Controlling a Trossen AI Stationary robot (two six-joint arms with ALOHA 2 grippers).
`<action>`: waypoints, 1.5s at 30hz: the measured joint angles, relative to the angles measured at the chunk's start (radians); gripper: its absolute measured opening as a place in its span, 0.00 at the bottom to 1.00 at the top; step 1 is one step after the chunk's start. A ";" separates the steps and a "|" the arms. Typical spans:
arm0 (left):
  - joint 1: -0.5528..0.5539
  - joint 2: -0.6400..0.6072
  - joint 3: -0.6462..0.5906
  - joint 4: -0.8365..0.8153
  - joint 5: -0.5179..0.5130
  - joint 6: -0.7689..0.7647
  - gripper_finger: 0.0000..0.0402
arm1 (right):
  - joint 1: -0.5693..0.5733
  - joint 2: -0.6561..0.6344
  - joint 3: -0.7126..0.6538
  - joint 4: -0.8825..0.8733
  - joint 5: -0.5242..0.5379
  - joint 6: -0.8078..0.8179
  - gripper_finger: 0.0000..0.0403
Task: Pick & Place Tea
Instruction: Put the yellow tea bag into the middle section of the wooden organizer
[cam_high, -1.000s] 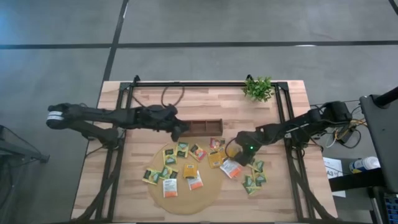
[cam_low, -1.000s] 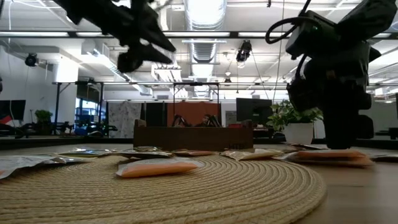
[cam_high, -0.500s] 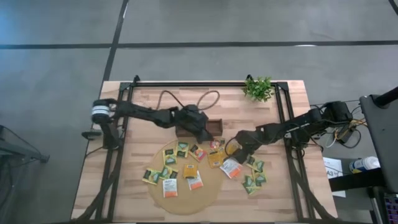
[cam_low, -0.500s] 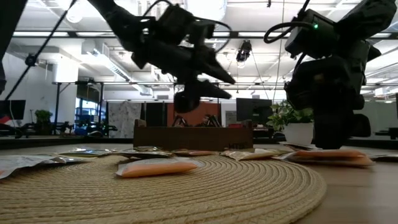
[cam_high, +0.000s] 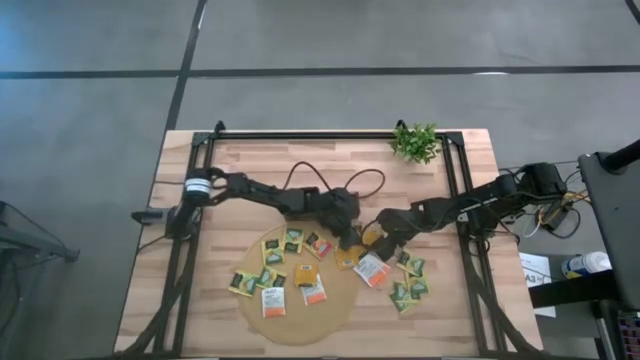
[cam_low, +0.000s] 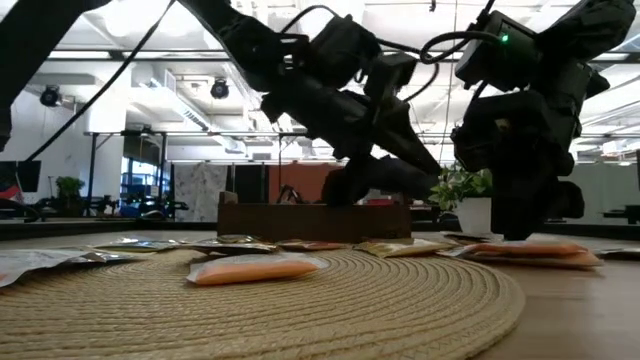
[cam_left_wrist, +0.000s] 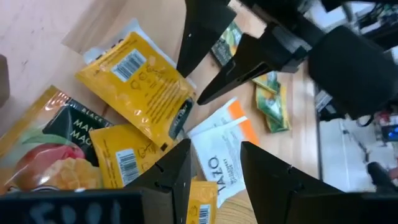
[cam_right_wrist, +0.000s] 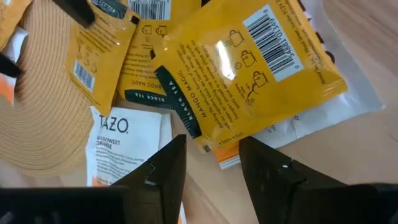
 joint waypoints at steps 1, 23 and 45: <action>-0.003 0.005 0.005 -0.002 -0.005 0.002 0.33 | 0.000 0.000 0.000 0.002 0.000 0.000 0.37; -0.115 -0.051 0.063 -0.235 -0.499 0.382 0.33 | 0.004 -0.010 0.000 0.056 0.024 0.006 0.37; -0.164 0.049 0.063 -0.096 -0.561 0.700 0.33 | -0.036 -0.080 -0.001 0.015 0.257 0.026 0.37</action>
